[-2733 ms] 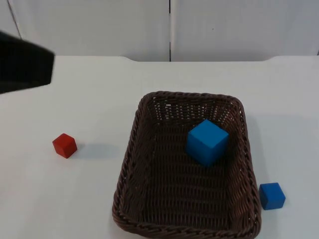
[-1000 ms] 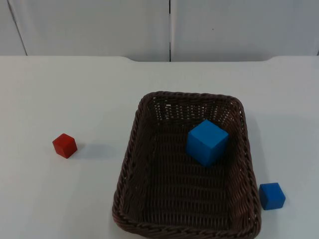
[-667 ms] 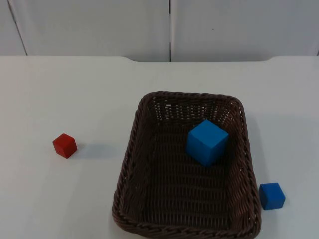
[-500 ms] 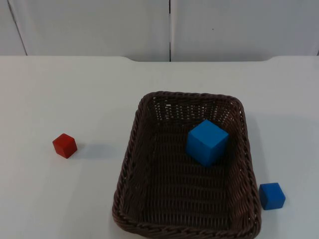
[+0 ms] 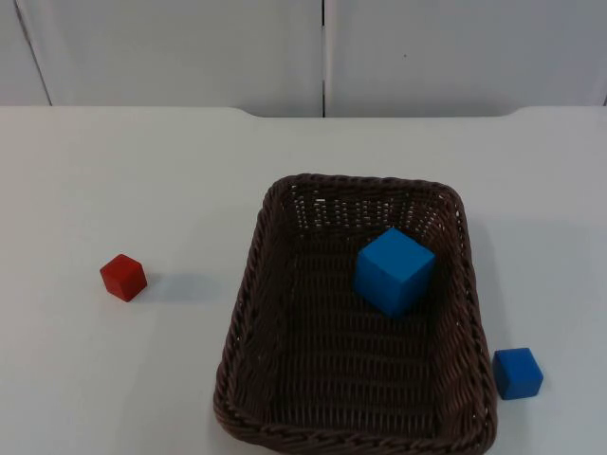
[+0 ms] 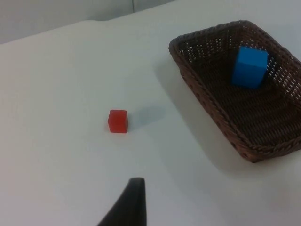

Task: Pick up the basket with the left hand and place the largest block into the basket with the right hand.

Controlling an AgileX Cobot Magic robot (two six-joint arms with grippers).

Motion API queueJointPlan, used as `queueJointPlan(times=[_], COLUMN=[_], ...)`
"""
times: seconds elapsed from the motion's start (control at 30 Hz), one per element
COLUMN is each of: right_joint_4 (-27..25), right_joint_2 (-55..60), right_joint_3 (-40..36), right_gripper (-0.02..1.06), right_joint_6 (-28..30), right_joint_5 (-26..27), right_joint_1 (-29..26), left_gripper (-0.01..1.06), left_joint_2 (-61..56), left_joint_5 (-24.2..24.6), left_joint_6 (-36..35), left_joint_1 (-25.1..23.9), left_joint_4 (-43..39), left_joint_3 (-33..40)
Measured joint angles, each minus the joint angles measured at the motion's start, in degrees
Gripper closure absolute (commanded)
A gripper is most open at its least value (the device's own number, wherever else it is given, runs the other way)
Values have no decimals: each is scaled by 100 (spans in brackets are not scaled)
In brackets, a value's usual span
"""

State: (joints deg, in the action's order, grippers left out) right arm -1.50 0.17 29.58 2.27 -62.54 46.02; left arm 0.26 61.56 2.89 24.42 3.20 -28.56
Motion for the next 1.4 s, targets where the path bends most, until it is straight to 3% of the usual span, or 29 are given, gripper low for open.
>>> queueJointPlan(times=[1.4], right_joint_4=[0], right_joint_2=[0], right_joint_3=[0], right_gripper=[-1], right_joint_6=[0], right_joint_5=[0], right_joint_1=[0], left_gripper=[0], left_joint_2=[0], left_joint_5=[0], left_joint_6=[-13], left_joint_1=[0], left_joint_4=[0], left_joint_3=[0])
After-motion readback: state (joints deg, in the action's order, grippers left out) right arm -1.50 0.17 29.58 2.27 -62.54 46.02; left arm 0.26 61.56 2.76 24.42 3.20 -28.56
